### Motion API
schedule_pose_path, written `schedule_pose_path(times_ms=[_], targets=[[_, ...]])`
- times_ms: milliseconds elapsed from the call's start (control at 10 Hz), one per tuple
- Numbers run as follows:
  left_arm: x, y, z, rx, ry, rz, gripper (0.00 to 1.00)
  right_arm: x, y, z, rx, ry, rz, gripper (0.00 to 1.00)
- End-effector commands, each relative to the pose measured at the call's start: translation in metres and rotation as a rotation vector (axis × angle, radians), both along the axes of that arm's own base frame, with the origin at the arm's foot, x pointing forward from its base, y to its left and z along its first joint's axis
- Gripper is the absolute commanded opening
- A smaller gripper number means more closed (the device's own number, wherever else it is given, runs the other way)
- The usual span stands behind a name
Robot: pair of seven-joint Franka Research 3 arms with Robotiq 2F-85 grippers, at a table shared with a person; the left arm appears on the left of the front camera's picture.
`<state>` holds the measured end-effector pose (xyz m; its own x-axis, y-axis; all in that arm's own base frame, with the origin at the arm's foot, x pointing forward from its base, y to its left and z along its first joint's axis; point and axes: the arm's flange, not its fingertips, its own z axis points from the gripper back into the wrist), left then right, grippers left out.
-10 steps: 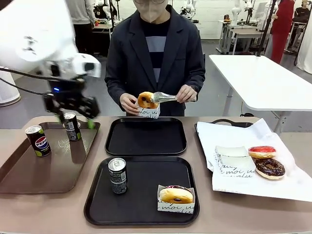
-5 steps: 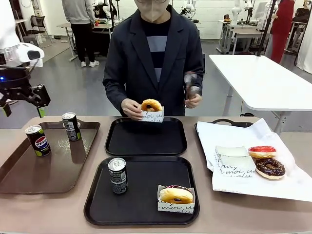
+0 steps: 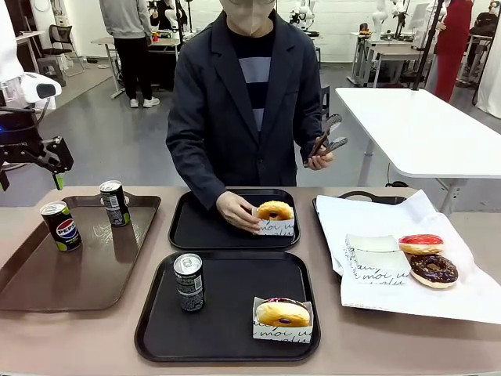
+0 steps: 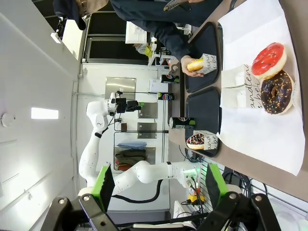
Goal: Set up donuts and drinks on trays.
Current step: Pick up one Pepsi coke from the Handle tray and place it on the Flat Tray without a Pepsi coke.
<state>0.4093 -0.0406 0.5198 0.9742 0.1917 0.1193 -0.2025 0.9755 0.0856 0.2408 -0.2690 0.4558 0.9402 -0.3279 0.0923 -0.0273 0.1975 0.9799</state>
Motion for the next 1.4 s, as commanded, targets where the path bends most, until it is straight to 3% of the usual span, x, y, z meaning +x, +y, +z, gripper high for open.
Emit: schedule_pose_path(times_ms=[0, 400, 600, 900, 1300], targets=[[0.0, 0.001, 0.004, 0.003, 0.004, -0.024, 1.0, -0.001, -0.001, 0.0, 0.011, -0.009, 0.003, 1.0], [0.0, 0.0, 0.001, 0.0, -0.001, -0.006, 1.0, -0.001, -0.001, 0.0, 0.011, -0.009, 0.003, 1.0], [0.026, 0.025, -0.011, -0.071, 0.031, 0.041, 1.0, -0.001, -0.001, 0.0, 0.011, -0.009, 0.003, 1.0], [0.053, 0.044, -0.037, -0.117, 0.111, -0.09, 1.0, -0.001, -0.001, 0.0, 0.011, -0.009, 0.003, 1.0], [0.083, 0.059, -0.069, -0.124, 0.171, -0.167, 1.0, -0.001, -0.001, 0.0, 0.011, -0.009, 0.003, 1.0]])
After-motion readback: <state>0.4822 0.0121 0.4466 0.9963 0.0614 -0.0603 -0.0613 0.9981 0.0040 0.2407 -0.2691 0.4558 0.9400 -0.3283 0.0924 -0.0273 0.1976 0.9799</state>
